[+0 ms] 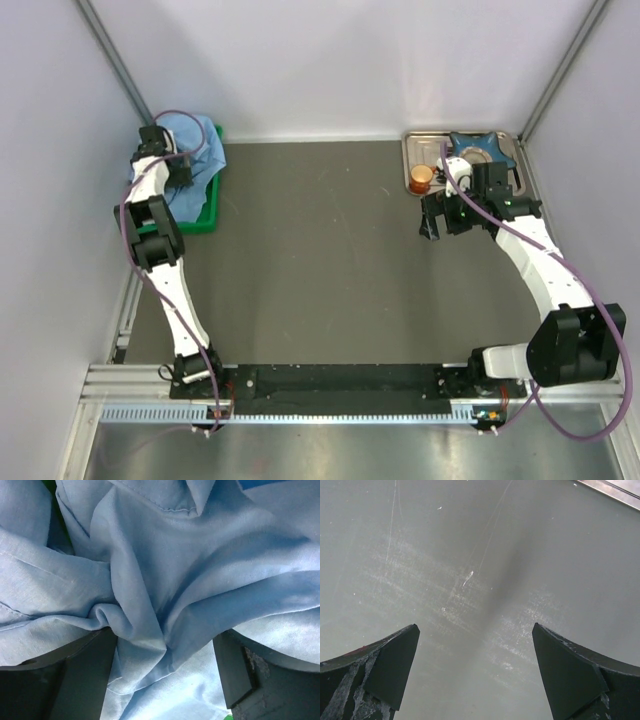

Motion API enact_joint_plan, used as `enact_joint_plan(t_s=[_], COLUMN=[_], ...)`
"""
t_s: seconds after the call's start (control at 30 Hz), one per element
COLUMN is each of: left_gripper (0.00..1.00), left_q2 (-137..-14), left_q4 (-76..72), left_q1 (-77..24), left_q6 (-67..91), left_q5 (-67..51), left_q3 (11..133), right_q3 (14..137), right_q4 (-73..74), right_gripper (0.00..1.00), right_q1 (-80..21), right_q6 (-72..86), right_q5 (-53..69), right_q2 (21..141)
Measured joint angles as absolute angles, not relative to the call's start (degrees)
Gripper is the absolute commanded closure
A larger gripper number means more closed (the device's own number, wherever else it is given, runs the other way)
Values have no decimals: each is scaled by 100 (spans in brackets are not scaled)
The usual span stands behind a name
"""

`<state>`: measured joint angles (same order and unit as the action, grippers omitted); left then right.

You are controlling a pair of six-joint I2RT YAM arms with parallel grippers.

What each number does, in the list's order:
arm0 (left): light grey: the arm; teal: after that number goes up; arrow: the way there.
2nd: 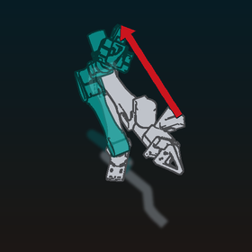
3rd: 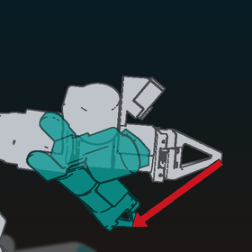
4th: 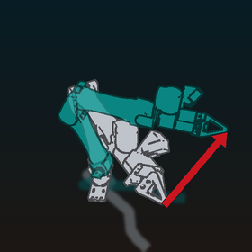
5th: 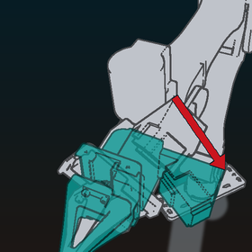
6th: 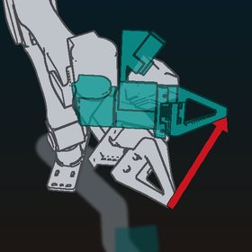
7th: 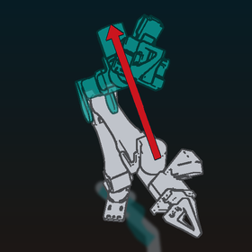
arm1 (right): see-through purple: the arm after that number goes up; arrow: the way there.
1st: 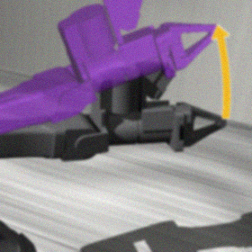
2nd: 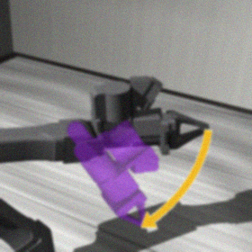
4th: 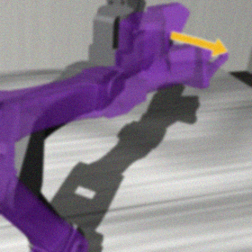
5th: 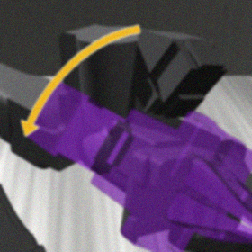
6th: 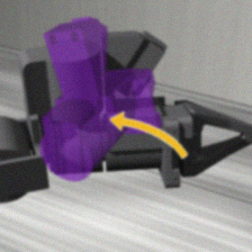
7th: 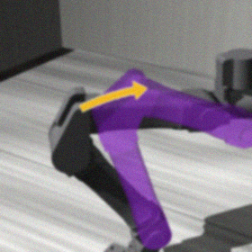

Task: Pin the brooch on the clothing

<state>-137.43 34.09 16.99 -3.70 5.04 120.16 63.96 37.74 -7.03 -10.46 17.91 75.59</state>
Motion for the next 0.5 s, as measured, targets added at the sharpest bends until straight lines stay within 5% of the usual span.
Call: enact_joint_plan(t_s=[0.03, 0.07, 0.13, 0.5], left_gripper=[41, 72, 100, 100], left_q2=[-13769, -13780, -13780, -12595], left_q4=[3457, 3498, 3577, 3798], left_q1=[1699, 1699, 1712, 1708], left_q6=[-388, -427, -473, -467], left_q5=[475, 425, 279, -1133], left_q3=[12075, 12121, 12189, 12215], right_q3=[6396, 6396, 6396, 6462], right_q4=[3776, 3776, 3778, 3813], right_gripper=[1, 1, 1, 1], right_q1=[-703, -703, -703, -703], right_q6=[-1048, -1050, -1050, -1052], right_q5=[1789, 1787, 1785, 1789], right_q2=[7559, 7559, 7559, 7559])
